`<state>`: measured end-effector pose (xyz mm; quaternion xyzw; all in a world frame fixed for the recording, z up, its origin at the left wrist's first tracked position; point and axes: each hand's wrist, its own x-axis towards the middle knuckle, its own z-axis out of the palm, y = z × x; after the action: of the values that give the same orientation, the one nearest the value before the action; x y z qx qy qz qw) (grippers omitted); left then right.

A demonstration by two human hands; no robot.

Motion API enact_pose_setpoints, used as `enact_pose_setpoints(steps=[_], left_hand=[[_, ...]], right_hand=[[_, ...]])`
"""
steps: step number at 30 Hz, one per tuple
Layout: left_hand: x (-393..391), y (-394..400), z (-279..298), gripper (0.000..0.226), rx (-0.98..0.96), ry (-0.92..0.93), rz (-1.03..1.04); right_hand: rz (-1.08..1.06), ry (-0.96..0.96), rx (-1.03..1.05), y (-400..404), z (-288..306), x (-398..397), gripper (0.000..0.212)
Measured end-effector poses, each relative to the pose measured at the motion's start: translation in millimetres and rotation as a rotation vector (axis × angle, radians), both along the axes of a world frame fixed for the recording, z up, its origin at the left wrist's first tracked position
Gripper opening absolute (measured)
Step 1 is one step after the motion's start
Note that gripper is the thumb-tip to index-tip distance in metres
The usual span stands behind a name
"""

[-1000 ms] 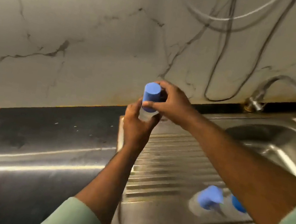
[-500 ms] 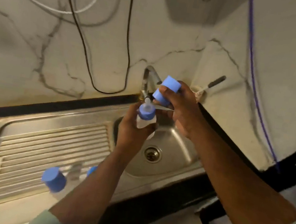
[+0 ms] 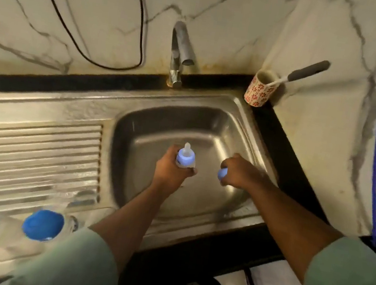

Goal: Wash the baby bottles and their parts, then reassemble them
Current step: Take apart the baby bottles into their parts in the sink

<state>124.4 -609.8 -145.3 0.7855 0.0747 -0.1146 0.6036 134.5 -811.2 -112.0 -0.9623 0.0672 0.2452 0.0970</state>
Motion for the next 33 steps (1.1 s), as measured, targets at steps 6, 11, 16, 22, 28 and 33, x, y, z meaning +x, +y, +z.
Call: enact_pose_setpoints(steps=[6,11,16,22,28,33], left_hand=[[9,-8,-34,0.048,0.217,0.09,0.011],[0,-9,-52,0.06,0.285,0.211,0.048],[-3,-10,-48,0.063,0.291,0.235,0.039],[-14,-8,-19,0.096,0.54,0.006,-0.134],[-23,-25,10,0.086,0.78,-0.389,-0.053],[-31,-16,17,0.071,0.866,-0.461,-0.045]], right_hand=[[0.41,0.125,-0.278,-1,-70,35,0.036],[0.547,0.3,-0.32,-1,-119,48,0.039],[0.503,0.287,-0.27,-4,-126,52,0.048],[-0.224,0.003,0.724,-7,-44,65,0.053],[-0.195,0.35,0.994,15,6,34,0.046],[-0.213,0.215,1.141,17,16,26,0.02]])
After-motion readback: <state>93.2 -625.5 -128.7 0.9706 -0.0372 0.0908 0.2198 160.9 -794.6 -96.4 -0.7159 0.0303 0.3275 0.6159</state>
